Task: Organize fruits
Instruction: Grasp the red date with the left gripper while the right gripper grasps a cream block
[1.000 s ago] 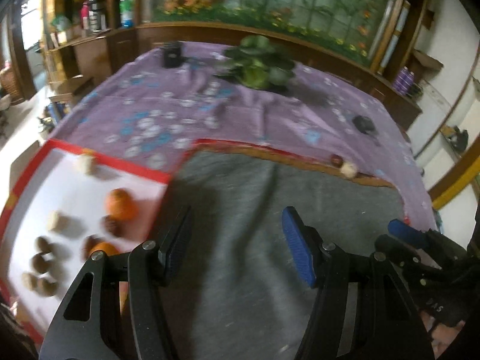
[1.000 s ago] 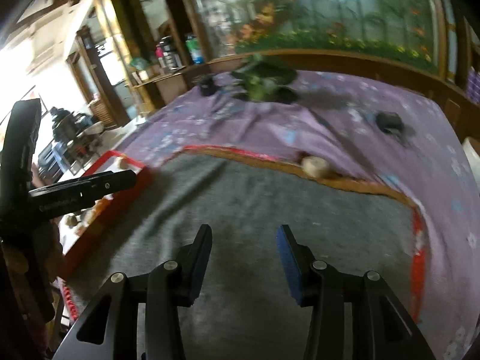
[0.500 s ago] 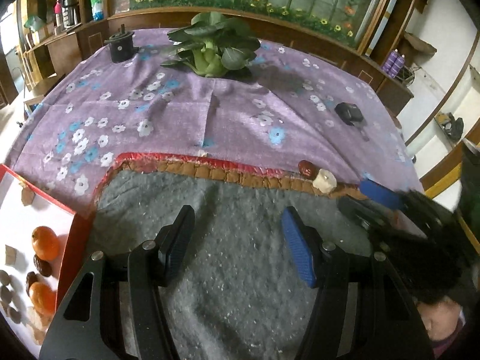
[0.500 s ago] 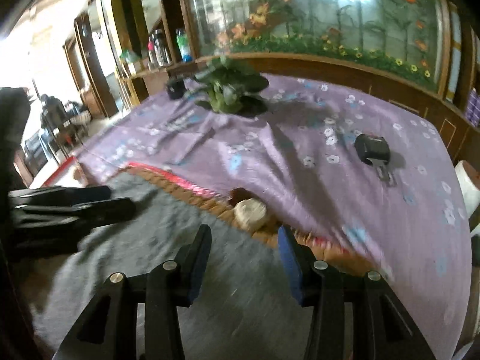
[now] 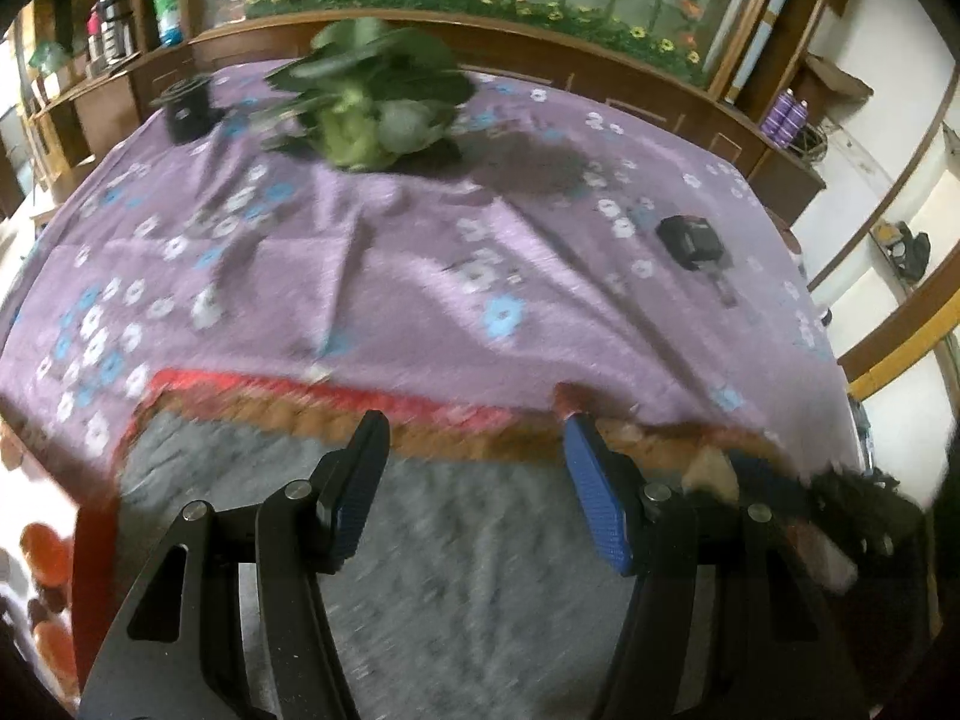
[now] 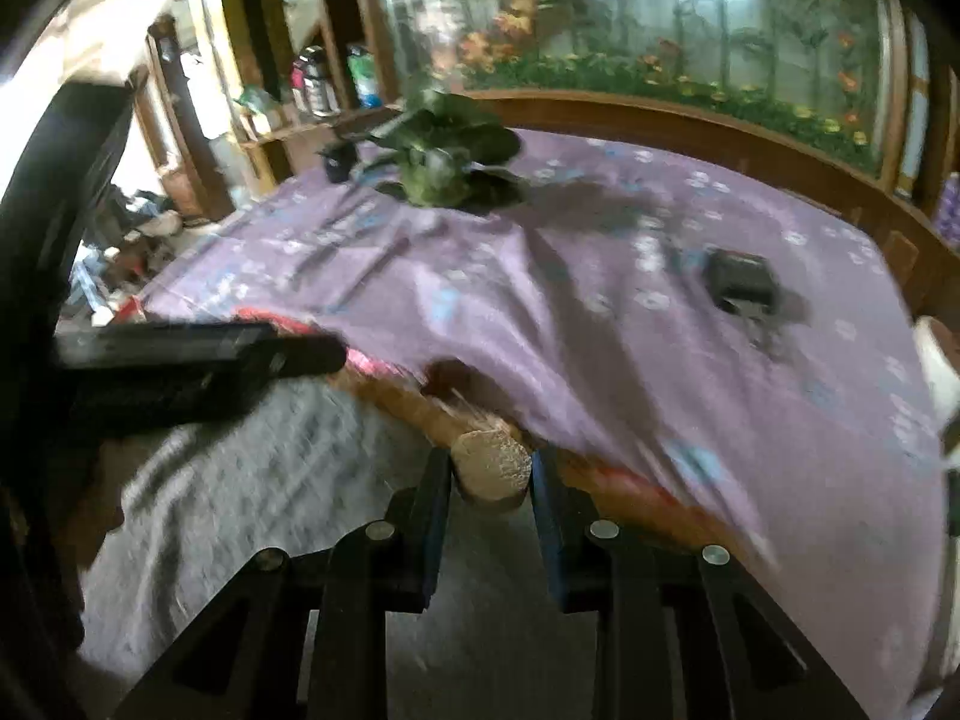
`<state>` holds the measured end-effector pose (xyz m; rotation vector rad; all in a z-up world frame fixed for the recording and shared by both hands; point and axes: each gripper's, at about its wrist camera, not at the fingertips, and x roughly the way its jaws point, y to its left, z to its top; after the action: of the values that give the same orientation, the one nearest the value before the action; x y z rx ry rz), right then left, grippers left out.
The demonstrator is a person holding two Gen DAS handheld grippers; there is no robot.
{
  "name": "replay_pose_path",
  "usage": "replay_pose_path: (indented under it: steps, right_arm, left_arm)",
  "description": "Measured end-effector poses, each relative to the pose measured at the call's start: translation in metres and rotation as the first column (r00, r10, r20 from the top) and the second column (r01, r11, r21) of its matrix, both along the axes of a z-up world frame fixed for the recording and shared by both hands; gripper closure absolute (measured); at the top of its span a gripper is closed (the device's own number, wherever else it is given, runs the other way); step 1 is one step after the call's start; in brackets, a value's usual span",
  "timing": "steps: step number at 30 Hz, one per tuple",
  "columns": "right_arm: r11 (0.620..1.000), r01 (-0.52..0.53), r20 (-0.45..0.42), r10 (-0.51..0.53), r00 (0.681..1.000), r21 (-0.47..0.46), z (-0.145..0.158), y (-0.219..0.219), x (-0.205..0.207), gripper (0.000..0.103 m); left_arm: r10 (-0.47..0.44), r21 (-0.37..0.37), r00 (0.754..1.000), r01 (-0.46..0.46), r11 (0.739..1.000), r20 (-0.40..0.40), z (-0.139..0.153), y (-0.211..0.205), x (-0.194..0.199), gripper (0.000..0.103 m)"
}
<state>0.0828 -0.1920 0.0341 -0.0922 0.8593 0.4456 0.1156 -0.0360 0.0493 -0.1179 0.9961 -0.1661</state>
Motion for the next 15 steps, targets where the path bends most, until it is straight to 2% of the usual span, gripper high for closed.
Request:
replay_pose_path:
  steps: [9,10,11,12,15]
  right_arm:
    - [0.998,0.039,-0.001,-0.039,0.999,0.047,0.008,-0.028,-0.028,0.077]
    - [0.998,0.041,-0.003,-0.04,0.999,0.053,0.007,-0.029,-0.029,0.077]
    - [0.998,0.038,-0.006,-0.037,0.999,0.059,0.007,-0.029,-0.029,0.077]
    - [0.998,0.034,-0.007,-0.034,0.999,0.06,0.006,-0.028,-0.029,0.077]
    - [0.998,0.025,-0.004,-0.025,1.0,0.051,0.007,-0.023,-0.032,0.077]
  left_arm:
    - [-0.056,0.056,0.995,0.06,0.997,-0.078,-0.025,-0.04,0.031,0.043]
    - [-0.06,0.071,0.996,0.065,0.995,-0.068,-0.027,-0.042,0.031,0.051]
    - [-0.069,0.088,0.996,0.075,0.993,-0.064,-0.029,-0.044,0.032,0.081]
    - [-0.077,0.094,0.994,0.083,0.992,-0.072,-0.031,-0.044,0.032,0.085]
    - [-0.107,0.068,0.993,0.111,0.992,-0.053,-0.029,-0.037,0.027,0.085]
